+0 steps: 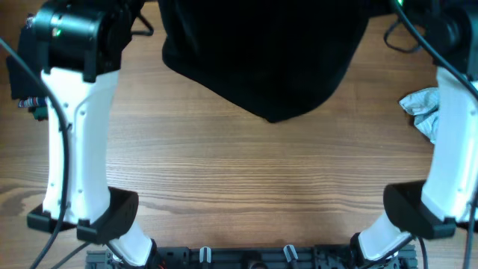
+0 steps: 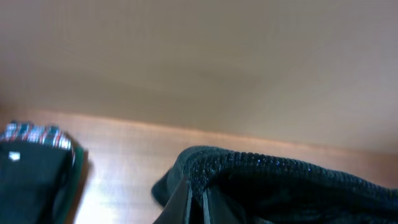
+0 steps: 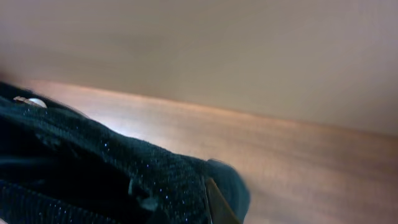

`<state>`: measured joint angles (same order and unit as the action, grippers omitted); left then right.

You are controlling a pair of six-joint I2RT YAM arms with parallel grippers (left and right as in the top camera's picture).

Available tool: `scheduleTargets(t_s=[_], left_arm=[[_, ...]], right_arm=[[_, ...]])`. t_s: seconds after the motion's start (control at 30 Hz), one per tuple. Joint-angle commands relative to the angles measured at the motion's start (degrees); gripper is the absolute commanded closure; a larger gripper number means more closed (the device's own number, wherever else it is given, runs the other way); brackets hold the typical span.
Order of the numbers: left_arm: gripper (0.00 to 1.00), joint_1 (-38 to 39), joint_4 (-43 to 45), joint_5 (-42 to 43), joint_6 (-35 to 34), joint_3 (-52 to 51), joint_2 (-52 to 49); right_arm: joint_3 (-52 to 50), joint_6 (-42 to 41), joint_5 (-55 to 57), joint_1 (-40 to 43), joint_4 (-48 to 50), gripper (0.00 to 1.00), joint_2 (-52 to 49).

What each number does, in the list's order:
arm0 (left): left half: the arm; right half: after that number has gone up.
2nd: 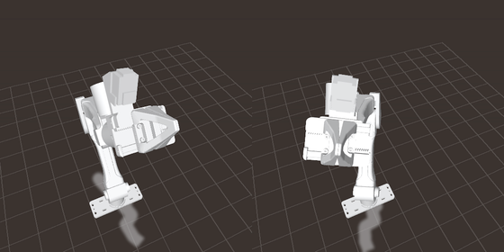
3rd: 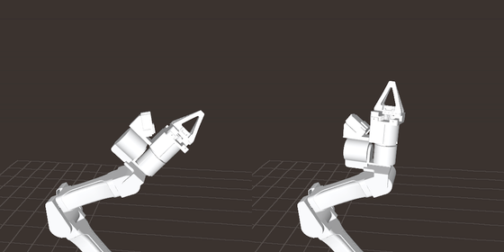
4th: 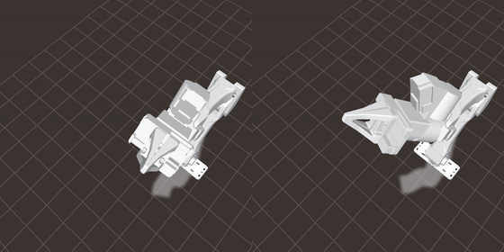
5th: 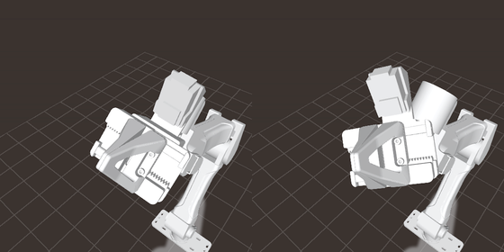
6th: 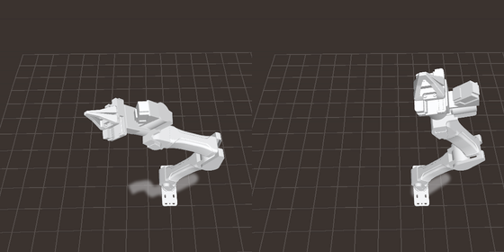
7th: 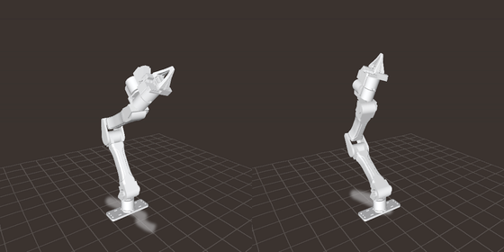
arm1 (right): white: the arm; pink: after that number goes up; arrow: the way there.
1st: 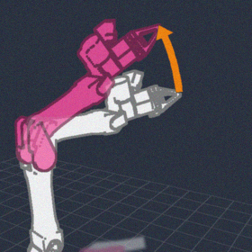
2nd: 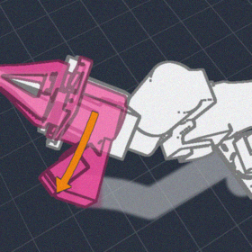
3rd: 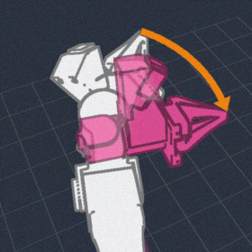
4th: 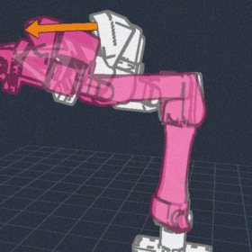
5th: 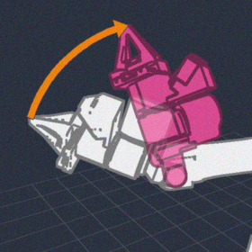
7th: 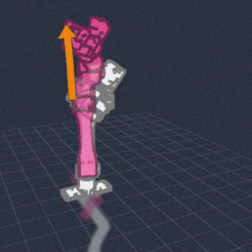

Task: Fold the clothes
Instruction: 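Lift the black garment with both grippers and shake it out, then lower the black garment flat onto the table with both grippers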

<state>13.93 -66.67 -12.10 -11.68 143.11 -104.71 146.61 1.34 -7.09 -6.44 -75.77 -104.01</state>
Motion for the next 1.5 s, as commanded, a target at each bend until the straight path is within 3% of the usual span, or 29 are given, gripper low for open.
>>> scheduleTargets(t_s=[0.0,0.47,0.77,1.17,1.47], left_arm=[[0.96,-4.09,-4.90,-13.05,-1.20,1.40,6.10],[0.96,-4.04,-18.88,-7.17,-6.34,1.40,19.61],[0.96,-4.04,-28.04,-5.33,-11.56,1.40,24.11],[0.96,-4.04,-29.79,-6.62,-11.52,1.27,17.31],[0.96,-4.11,-28.65,-7.08,-11.50,1.27,5.51]], right_arm=[[1.20,0.00,10.62,3.89,-3.96,0.96,8.33],[1.20,-7.58,12.28,3.89,-16.35,0.96,21.92],[0.76,-12.44,10.05,3.89,-16.37,0.95,26.99],[-15.15,-16.57,13.73,3.89,-16.33,0.96,24.98],[-19.12,-15.45,15.30,3.89,-13.07,0.96,14.71]])
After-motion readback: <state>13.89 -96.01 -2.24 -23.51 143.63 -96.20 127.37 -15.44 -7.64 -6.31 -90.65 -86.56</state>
